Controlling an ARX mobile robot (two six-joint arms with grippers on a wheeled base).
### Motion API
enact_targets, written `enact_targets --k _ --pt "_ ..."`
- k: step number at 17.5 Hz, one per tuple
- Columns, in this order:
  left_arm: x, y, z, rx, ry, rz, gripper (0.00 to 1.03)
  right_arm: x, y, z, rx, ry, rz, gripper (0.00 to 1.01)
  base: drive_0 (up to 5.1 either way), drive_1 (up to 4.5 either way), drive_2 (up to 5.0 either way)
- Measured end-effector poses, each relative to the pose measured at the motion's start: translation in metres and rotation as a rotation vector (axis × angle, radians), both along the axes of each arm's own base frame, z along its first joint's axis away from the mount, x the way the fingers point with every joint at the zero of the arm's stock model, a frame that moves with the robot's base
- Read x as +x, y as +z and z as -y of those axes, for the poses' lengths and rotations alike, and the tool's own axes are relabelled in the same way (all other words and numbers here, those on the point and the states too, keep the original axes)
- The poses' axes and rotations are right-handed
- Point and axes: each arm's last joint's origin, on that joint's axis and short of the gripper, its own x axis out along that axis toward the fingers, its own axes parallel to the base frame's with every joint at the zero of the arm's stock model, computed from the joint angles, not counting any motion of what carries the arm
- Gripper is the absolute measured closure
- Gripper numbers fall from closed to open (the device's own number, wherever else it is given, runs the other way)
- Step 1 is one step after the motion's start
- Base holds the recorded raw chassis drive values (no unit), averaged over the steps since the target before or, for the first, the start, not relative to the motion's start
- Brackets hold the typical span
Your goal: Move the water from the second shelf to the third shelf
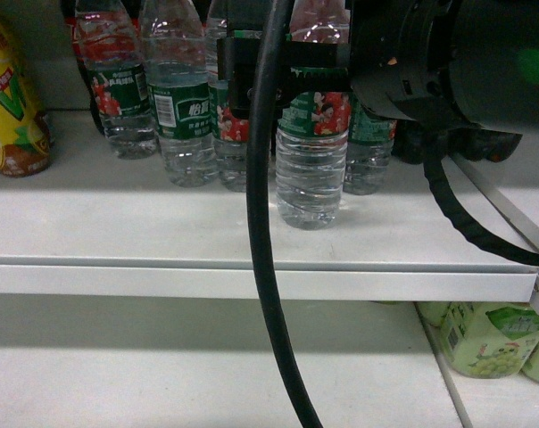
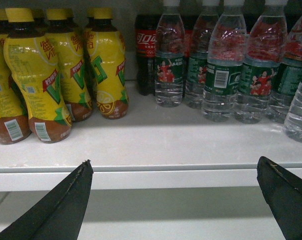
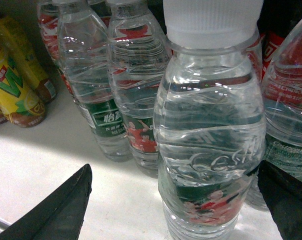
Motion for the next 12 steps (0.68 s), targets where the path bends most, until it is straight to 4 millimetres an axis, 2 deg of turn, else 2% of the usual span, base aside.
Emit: enact_targets --k 4,9,12 --pt "0.0 0.0 0.0 0.0 0.0 0.0 0.05 0.008 -0.003 -0.003 0.006 -0.032 0.027 0.03 0.0 0.0 0.0" --pt "0.0 0.0 0.0 0.0 0.0 0.0 0.05 0.019 -0.02 -0.005 -0.06 -0.076 0.049 0.03 0.0 0.0 0.0" --pt "0.0 0.0 0.0 0.0 0.0 0.0 0.05 0.03 -0.019 -0.008 -0.079 -0.097 0.072 0.03 0.0 0.0 0.0"
